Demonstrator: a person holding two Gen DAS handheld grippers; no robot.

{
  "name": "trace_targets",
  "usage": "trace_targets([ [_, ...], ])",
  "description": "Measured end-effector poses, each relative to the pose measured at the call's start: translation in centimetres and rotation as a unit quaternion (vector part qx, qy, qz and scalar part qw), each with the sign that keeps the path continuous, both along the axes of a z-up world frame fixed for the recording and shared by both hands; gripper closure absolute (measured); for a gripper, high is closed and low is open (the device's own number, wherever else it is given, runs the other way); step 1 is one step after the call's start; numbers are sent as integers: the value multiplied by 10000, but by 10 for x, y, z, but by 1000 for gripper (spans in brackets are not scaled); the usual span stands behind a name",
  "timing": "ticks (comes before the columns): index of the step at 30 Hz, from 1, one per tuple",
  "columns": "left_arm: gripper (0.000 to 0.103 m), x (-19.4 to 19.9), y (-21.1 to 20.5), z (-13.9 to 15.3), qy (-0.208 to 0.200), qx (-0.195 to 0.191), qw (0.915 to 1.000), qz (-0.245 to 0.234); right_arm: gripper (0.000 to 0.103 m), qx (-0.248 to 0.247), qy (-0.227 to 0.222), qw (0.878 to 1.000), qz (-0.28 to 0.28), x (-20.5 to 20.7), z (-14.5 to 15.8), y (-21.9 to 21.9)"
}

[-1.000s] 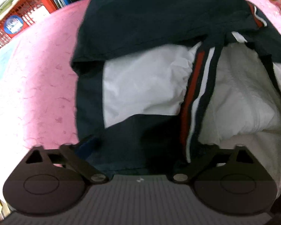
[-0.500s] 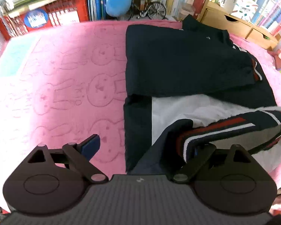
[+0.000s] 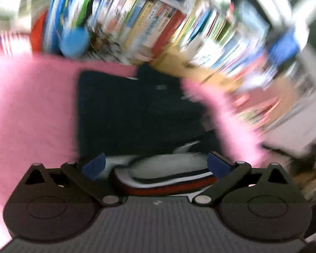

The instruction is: Fold clothes

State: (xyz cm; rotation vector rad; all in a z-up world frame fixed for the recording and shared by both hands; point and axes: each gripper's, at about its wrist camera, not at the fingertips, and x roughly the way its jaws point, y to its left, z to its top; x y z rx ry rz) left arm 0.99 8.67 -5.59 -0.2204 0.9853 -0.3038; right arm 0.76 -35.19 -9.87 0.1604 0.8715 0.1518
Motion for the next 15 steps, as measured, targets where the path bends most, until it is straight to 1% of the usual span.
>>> trace_targets([
  [1,0,-2,-14,-5,-46,551,9982,-225,29,-734,63,9963,450,-3,-6,17],
  [2,0,-3,-28,-14,-8,888,9947,-515,45,-1393,147,9858,929,-6,-14,34],
  [3,0,-5,-41,-23,45,1091,9907,-806,52,-1749,263,9743,1394,-10,-24,50],
  [4,0,-6,-52,-32,72,1264,9865,-1044,62,-1935,397,9627,1851,-13,-35,64],
  [5,2,-7,-61,-43,78,1478,9812,-1241,69,-2117,530,9484,2302,-16,-46,78],
  [6,4,-7,-71,-55,84,1692,9750,-1436,72,-2292,662,9314,2747,-19,-58,91],
  [7,6,-5,-79,-65,34,2009,9677,-1522,72,-2419,743,9180,3052,-19,-69,102],
  [8,10,0,-85,-75,-88,2460,9581,-1464,73,-2520,738,9137,3101,-14,-78,107],
  [9,10,8,-86,-81,-183,2782,9519,-1272,73,-2622,700,9130,3047,-7,-85,110],
  [10,10,20,-79,-84,-245,2939,9512,-908,75,-2587,627,9240,2744,5,-87,106],
  [11,9,35,-68,-86,-165,2924,9550,-472,79,-2471,533,9398,2298,18,-85,99],
  [12,10,51,-52,-85,112,2629,9648,23,79,-2341,418,9553,1759,29,-80,90],
  [13,11,62,-35,-82,347,2260,9726,420,75,-2204,265,9685,1125,38,-71,77],
  [14,15,66,-23,-76,412,1973,9773,657,74,-2063,107,9755,759,42,-60,67],
  [15,15,66,-13,-68,353,1788,9801,781,74,-1919,-47,9798,558,43,-50,58],
])
